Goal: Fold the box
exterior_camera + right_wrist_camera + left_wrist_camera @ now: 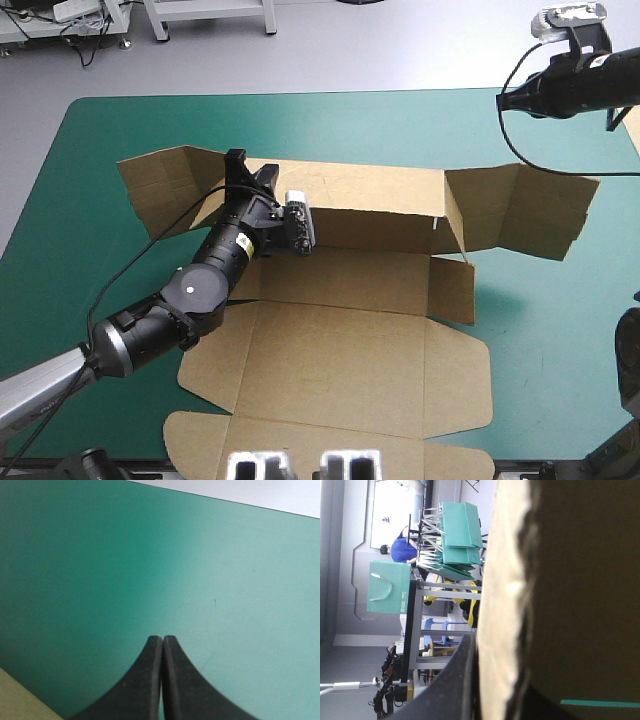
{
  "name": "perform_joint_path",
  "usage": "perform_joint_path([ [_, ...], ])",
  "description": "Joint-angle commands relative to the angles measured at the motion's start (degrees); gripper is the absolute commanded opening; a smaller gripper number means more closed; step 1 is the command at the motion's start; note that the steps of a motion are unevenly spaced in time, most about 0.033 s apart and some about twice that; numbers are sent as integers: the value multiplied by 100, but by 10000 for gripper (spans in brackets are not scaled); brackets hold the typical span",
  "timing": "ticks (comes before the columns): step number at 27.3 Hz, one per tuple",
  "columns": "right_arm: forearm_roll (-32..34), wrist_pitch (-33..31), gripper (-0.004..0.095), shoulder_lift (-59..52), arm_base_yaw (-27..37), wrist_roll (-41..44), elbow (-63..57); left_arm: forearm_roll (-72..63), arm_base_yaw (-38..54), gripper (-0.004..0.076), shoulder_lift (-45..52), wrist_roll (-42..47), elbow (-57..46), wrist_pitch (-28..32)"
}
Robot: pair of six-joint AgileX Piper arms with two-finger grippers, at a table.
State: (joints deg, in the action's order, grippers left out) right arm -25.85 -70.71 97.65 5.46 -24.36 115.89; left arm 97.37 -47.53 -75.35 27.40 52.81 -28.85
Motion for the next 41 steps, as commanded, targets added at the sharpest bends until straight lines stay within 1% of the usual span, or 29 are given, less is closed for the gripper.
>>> perform_joint_path([
  [1,-148,-110,-18,-49,24,40,193,691,-22,-8,217,205,173,-132],
  [5,-188,-110,-18,19,-3,40,193,691,-10,-8,207,270,173,-224],
  [9,-76,-110,-18,19,-247,28,193,680,-57,-8,215,421,-74,-248],
  [14,158,-110,-18,19,-303,28,193,688,-452,-8,215,767,-615,-632],
  [17,187,-110,-18,19,-303,119,182,688,-595,-8,215,1128,-755,-774],
  [22,218,-110,-18,31,-317,135,154,688,-638,-8,215,1400,-851,-1110],
  [27,321,-110,-18,31,-317,135,-429,688,-638,-8,327,1400,-913,-986],
  [30,321,-120,-18,31,-331,108,-885,688,-638,-8,349,1400,-963,-1093],
  [36,319,-131,-18,-7,-669,108,-1662,688,-638,-8,349,1412,-1009,-1080],
  [41,321,-131,-18,-92,-960,67,-2067,688,-638,-8,349,1390,-1009,-1080],
])
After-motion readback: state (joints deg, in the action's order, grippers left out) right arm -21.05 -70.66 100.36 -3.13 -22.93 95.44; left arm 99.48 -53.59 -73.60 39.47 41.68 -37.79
